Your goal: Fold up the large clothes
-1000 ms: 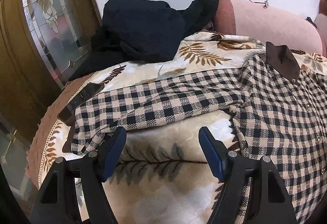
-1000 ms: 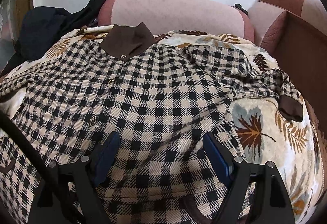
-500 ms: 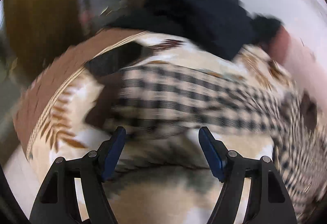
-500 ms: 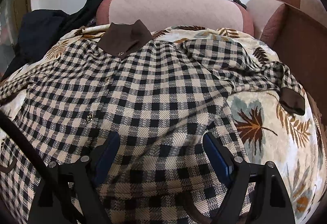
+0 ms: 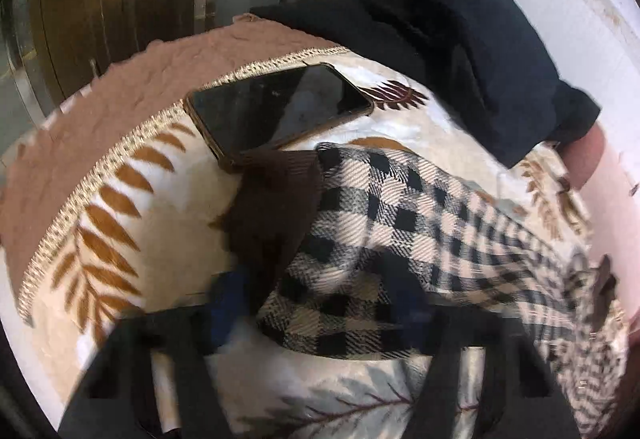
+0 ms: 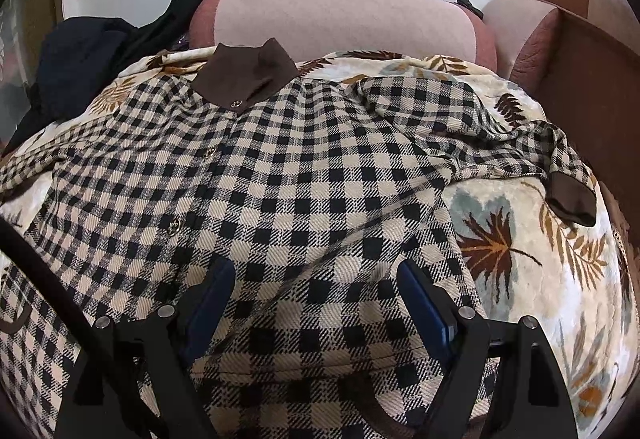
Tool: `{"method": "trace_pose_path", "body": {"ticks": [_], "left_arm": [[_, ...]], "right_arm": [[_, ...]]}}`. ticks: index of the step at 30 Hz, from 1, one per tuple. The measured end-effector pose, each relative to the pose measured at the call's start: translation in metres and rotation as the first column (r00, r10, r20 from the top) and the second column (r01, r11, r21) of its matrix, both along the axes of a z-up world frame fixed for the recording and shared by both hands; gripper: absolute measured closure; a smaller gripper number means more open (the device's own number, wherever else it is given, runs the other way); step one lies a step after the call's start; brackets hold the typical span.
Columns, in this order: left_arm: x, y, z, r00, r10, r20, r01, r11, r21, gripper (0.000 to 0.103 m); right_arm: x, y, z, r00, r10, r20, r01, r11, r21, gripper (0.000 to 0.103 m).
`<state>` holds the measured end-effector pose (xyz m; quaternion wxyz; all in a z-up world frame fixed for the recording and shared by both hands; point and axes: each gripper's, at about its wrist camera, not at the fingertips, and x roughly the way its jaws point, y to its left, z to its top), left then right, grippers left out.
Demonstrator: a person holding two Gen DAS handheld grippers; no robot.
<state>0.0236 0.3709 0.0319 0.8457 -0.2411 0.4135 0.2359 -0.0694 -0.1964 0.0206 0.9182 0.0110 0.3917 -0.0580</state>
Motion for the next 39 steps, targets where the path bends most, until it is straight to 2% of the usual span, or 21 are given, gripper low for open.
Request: {"method": "trace_pose_path", "body": {"ticks": [1,3,5,8,11,12,14,17,19,21,23,26,28,29,30,32,35,37,38,39], "left_arm": [[0.001,0.001,0.001,1.000,0.000,-0.027,0.000,0.999,0.032,0.092],[0.001,0.005,0.006,1.000,-0.008,-0.028,0.009,0.999,0.049,0.094],[0.001,0.007,0.019,1.000,0.003,-0.007,-0.003,0.995,0.099,0.094],[0.015,-0.002,0.047,1.000,-0.012,0.007,0.010,0.977,0.214,0.094],[0.030,-0.022,0.077,0.998,-0.055,0.009,0.049,0.944,0.327,0.095],[0.034,-0.034,0.090,0.996,-0.085,0.026,0.071,0.938,0.340,0.095],[0.040,-0.060,0.109,0.985,-0.159,0.070,0.129,0.940,0.317,0.095],[0.049,-0.118,0.134,0.942,-0.302,0.147,0.260,0.932,0.250,0.095],[0.056,-0.170,0.144,0.896,-0.404,0.184,0.363,0.906,0.219,0.095],[0.064,-0.228,0.148,0.839,-0.502,0.210,0.471,0.863,0.183,0.095],[0.072,-0.293,0.147,0.775,-0.594,0.217,0.574,0.805,0.152,0.095],[0.076,-0.372,0.135,0.693,-0.689,0.211,0.678,0.723,0.132,0.094],[0.076,-0.415,0.121,0.641,-0.743,0.195,0.740,0.665,0.103,0.089],[0.075,-0.429,0.116,0.623,-0.761,0.181,0.761,0.643,0.085,0.080],[0.075,-0.440,0.109,0.600,-0.782,0.167,0.786,0.616,0.062,0.071],[0.066,-0.454,0.102,0.560,-0.812,0.164,0.819,0.572,0.037,0.067],[0.050,-0.451,0.102,0.510,-0.846,0.155,0.848,0.525,0.076,0.055],[0.031,-0.437,0.106,0.498,-0.852,0.159,0.849,0.517,0.111,0.050],[0.024,-0.428,0.107,0.500,-0.851,0.158,0.845,0.520,0.126,0.046],[0.015,-0.414,0.109,0.512,-0.846,0.147,0.834,0.531,0.153,0.042]], "right_arm": [[0.000,0.000,-0.001,1.000,0.000,-0.001,0.000,1.000,-0.003,0.016],[0.001,0.000,-0.002,1.000,-0.002,-0.002,0.002,1.000,-0.010,0.016],[0.002,0.000,-0.001,1.000,-0.003,-0.002,0.003,1.000,-0.020,0.016],[0.003,-0.002,0.001,1.000,-0.010,0.008,0.010,1.000,-0.029,0.017],[0.001,-0.009,0.005,0.999,-0.027,0.022,0.027,0.999,-0.023,0.016],[0.000,-0.011,0.007,0.999,-0.032,0.025,0.032,0.999,-0.019,0.016],[-0.002,-0.019,0.010,0.998,-0.047,0.034,0.048,0.999,-0.008,0.017],[-0.006,-0.033,0.014,0.996,-0.075,0.044,0.074,0.997,0.013,0.017],[-0.008,-0.045,0.018,0.994,-0.100,0.051,0.098,0.994,0.037,0.016],[-0.011,-0.056,0.022,0.991,-0.122,0.059,0.119,0.991,0.064,0.016],[-0.014,-0.071,0.027,0.986,-0.152,0.067,0.144,0.984,0.102,0.016],[-0.018,-0.093,0.032,0.977,-0.199,0.081,0.186,0.971,0.149,0.016],[-0.019,-0.105,0.035,0.971,-0.222,0.085,0.204,0.962,0.179,0.016],[-0.020,-0.113,0.036,0.969,-0.233,0.085,0.212,0.956,0.202,0.016],[-0.020,-0.119,0.036,0.967,-0.240,0.084,0.217,0.951,0.222,0.016],[-0.020,-0.130,0.035,0.964,-0.254,0.081,0.224,0.937,0.269,0.016],[-0.018,-0.136,0.032,0.965,-0.250,0.075,0.215,0.926,0.310,0.016],[-0.015,-0.132,0.030,0.970,-0.230,0.074,0.195,0.925,0.327,0.016],[-0.013,-0.128,0.030,0.975,-0.210,0.074,0.174,0.926,0.335,0.016],[-0.011,-0.123,0.029,0.979,-0.188,0.077,0.151,0.928,0.340,0.016]]}}
